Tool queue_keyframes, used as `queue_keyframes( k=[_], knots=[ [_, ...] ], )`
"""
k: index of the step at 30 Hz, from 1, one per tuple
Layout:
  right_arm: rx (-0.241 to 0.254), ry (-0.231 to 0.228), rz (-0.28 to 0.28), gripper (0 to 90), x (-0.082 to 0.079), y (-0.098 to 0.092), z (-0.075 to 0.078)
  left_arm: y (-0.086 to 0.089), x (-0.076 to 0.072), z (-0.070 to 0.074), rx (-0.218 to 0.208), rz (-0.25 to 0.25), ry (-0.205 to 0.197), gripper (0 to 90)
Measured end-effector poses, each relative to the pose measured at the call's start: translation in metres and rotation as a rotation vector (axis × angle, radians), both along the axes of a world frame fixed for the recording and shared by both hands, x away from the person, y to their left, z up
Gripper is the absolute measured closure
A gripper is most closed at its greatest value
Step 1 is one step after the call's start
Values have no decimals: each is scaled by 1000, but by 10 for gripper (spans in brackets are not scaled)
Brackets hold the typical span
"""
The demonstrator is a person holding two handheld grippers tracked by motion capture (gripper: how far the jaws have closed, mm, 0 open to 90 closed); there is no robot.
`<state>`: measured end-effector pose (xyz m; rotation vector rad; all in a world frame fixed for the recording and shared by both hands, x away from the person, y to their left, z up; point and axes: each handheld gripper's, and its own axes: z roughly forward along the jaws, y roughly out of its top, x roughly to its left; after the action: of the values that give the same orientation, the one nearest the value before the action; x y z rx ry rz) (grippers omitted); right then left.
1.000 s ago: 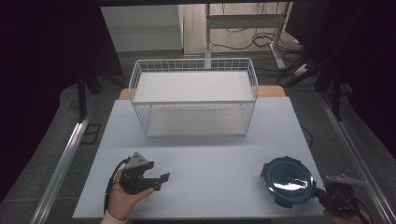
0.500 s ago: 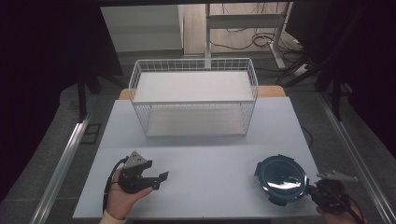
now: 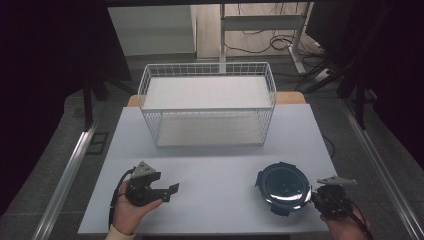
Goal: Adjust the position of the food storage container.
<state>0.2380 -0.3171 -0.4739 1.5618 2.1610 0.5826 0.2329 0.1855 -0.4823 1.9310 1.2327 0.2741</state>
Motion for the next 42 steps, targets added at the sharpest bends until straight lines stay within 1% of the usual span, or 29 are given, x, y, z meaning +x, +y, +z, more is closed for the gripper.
queue_keyframes(
  k=[2, 3, 4, 5, 6, 7, 9, 11, 14, 15, 17, 21, 22, 23, 26, 27, 29, 33, 34, 35, 39, 42],
  knots=[
    [-1, 2, 19, 900, 4, 9, 0, 0, 0, 0, -1, 3, 0, 192],
    [-1, 2, 19, 900, 4, 9, 0, 0, 0, 0, -2, 2, 0, 192],
    [-3, 3, 25, 899, 5, 12, 0, 1, 0, 0, -5, -13, -5, 209],
    [-4, 5, 34, 899, 6, 15, 0, 1, 1, 0, -6, -24, 2, 245],
    [-5, 6, 41, 900, 7, 18, -1, 0, 1, 0, -8, -34, 11, 249],
    [-7, 11, 51, 900, 8, 22, -1, 0, 1, 0, -9, -37, 13, 263],
    [-8, 12, 60, 900, 9, 28, -1, 0, 1, 0, -16, -36, 14, 263],
    [-8, 14, 74, 899, 10, 35, -2, 0, 1, 1, -28, -40, 14, 262],
    [-13, 17, 95, 899, 12, 45, -3, 3, 2, 1, -55, -44, 29, 268],
    [-16, 15, 105, 899, 14, 50, -3, 4, 3, 1, -60, -39, 33, 276],
    [-18, 14, 109, 900, 15, 53, -3, 6, 3, 1, -65, -31, 36, 286],
    [-22, 13, 124, 899, 20, 64, -2, 9, 3, 1, -70, -7, 35, 272],
    [-15, 18, 135, 900, 23, 69, -3, 10, 3, 1, -63, 2, 35, 249],
    [-15, 18, 135, 900, 23, 69, -3, 10, 3, 1, -63, 2, 35, 240],
    [-17, 27, 153, 900, 25, 77, -4, 9, 3, 1, -52, 5, 35, 227],
    [-20, 30, 172, 899, 25, 83, -4, 9, 3, 1, -48, 5, 34, 216],
    [-20, 31, 182, 900, 25, 85, -4, 8, 3, 0, -33, 8, 27, 210],
    [-21, 34, 215, 900, 28, 99, -3, 8, 2, 0, -35, 11, 26, 206],
    [-24, 32, 230, 900, 30, 107, -3, 8, 2, 0, -36, 11, 24, 206],
    [-24, 32, 230, 900, 30, 107, -3, 8, 2, 0, -35, 10, 22, 206],
    [-32, 25, 257, 899, 37, 120, -2, 8, 2, 0, -34, 25, 14, 192],
    [-37, 24, 290, 900, 41, 130, -2, 9, 2, 0, -37, 28, 12, 189]
  ],
)
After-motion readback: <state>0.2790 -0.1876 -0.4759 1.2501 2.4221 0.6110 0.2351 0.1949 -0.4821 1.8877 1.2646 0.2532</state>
